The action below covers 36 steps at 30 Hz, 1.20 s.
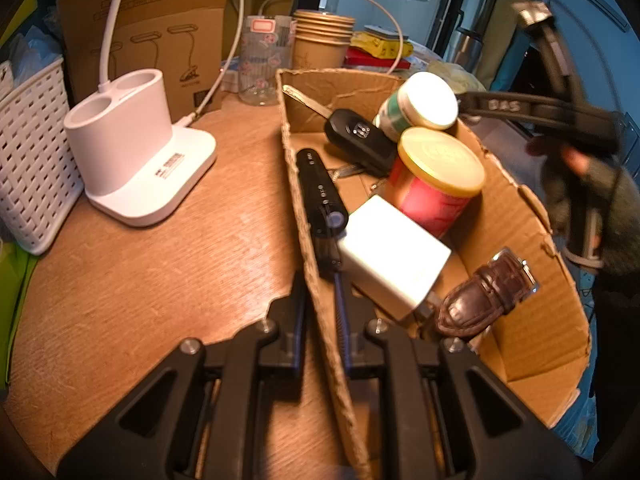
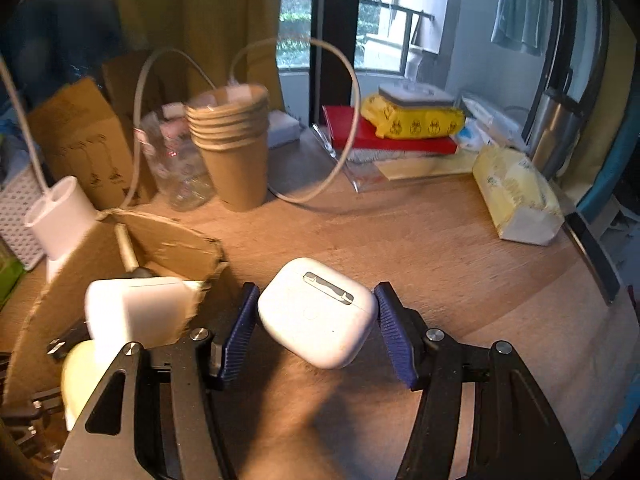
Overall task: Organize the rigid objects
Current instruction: 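Close the right gripper on the earbud case and lift it, then carry the earbud case into the box and release it on the charger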
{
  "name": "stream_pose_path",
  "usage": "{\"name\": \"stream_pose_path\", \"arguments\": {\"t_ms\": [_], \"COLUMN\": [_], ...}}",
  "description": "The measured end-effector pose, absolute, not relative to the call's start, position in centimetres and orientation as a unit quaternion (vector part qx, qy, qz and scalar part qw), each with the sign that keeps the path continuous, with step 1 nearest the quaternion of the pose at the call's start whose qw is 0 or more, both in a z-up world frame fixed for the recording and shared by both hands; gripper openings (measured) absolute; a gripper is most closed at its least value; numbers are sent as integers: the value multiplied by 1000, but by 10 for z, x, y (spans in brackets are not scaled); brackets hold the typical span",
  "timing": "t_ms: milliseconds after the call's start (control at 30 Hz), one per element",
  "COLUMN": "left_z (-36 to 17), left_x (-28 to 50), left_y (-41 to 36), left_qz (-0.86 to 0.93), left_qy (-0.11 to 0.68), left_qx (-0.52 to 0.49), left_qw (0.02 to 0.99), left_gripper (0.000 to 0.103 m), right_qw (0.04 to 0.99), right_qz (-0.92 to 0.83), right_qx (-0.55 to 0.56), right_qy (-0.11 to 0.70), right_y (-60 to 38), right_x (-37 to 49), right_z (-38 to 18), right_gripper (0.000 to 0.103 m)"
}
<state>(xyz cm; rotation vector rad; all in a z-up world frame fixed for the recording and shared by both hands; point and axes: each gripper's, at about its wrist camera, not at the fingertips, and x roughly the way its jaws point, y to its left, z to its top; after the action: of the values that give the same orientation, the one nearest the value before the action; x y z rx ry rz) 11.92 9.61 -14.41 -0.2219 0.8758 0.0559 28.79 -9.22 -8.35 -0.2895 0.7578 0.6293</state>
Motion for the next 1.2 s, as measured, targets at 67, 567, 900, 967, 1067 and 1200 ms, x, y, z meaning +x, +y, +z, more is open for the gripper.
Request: {"name": "stream_pose_path", "arguments": {"t_ms": [67,567,900,967,1067,1200], "left_z": [-144,-145,-145,-145,-145,-145], "left_x": [119,119,119,119,119,119], "left_y": [96,97,98,97,97,98], "left_qz": [27,27,26,26,27,26], "left_qy": [423,423,423,423,423,423], "left_qx": [-107,-107,-108,-108,-107,-108], "left_qw": [899,899,899,899,899,899], "left_gripper": [15,15,14,14,14,14], "right_qw": [871,838,792,783,771,761], "right_qz": [309,415,479,488,501,508], "right_qx": [-140,-161,-192,-204,-217,-230], "right_qy": [355,316,328,328,329,330], "right_y": [-92,-61,-33,-29,-24,-16], "right_x": [276,183,154,149,144,142], "right_z": [-75,-38,-58,-64,-70,-77], "right_gripper": [62,62,62,62,62,62]}}
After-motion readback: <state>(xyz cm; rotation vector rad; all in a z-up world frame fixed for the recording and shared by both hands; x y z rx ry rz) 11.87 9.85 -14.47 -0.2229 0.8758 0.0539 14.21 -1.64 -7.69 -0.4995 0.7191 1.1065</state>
